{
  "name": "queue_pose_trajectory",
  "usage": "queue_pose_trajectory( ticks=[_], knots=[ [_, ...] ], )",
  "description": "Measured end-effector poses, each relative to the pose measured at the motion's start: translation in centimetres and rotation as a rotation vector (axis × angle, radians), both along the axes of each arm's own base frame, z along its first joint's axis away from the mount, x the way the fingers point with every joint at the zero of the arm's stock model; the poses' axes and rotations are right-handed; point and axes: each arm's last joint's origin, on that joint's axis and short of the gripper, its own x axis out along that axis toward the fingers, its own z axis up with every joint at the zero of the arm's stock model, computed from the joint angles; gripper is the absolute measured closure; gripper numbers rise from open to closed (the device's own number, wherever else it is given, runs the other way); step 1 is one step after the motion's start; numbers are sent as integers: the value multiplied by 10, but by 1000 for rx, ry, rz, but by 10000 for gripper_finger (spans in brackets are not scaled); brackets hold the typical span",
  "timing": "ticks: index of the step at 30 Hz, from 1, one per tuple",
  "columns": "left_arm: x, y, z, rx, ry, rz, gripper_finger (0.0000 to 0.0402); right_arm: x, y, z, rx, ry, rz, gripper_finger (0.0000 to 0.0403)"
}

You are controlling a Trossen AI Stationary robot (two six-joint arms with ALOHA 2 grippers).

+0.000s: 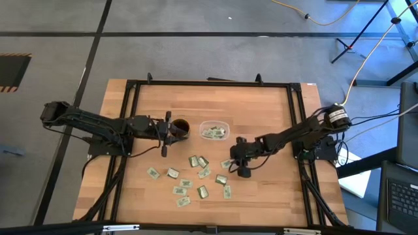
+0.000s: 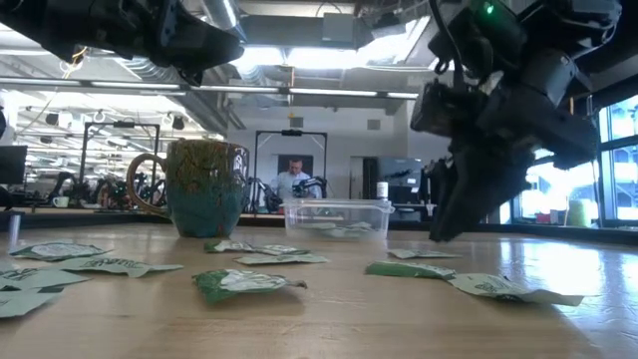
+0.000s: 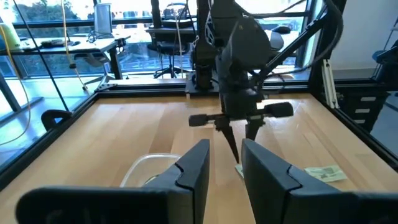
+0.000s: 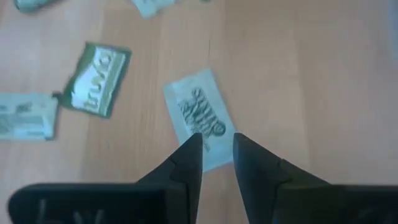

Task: Pick and place items into bin
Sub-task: Put the light green stevia pack into the transparent bin

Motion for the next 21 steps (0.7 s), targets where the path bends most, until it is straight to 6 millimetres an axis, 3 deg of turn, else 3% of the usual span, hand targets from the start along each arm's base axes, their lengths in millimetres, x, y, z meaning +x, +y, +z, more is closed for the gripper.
queue_pose_trajectory(
  ticks=[8, 17, 21],
  knots=[
    [0, 0, 0, 0, 1, 0, 313, 6, 6, -21, 5, 32, -8, 314],
    [0, 0, 0, 1, 4, 1, 313, 6, 5, -25, -27, 44, -20, 391],
    [0, 0, -1, 6, 13, 0, 313, 5, 5, -25, -24, 44, -25, 392]
  ],
)
